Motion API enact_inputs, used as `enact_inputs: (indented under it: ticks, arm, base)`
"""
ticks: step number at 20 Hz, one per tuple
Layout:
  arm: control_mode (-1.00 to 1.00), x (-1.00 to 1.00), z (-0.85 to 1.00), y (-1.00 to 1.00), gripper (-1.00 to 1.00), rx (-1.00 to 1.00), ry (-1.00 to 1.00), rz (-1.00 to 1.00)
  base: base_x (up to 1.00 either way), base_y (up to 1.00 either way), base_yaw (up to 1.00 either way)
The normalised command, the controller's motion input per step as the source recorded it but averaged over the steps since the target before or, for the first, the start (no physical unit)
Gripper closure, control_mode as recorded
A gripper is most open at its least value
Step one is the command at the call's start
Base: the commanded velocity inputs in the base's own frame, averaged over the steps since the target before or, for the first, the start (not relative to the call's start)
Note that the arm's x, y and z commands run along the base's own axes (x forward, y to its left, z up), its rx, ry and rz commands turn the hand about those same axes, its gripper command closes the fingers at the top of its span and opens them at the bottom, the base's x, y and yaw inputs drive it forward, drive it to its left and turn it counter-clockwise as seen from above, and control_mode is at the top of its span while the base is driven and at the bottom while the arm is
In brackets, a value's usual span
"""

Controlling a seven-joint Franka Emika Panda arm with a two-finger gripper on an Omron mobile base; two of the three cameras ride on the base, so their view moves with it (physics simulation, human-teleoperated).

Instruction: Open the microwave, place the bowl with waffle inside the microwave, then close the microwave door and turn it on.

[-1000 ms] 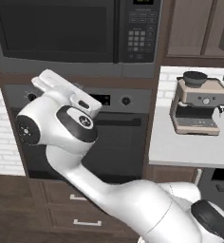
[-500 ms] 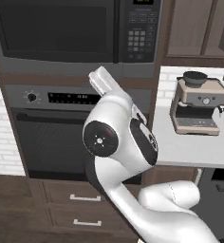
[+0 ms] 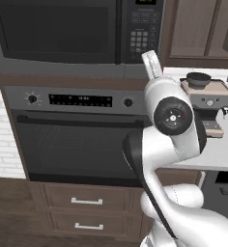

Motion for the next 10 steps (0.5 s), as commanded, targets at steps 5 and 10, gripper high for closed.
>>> enact_inputs:
  ticks: [5, 10]
  arm:
    - [-1.0, 0.29, 0.0, -0.48, 1.0, 0.15, -0.06, 0.07]
    - [-1.0, 0.43, 0.0, -0.2, 1.0, 0.07, 0.0, 0.02]
  base:
    - [0.0, 0.0, 0.0]
    - [0.0, 0.0, 0.0]
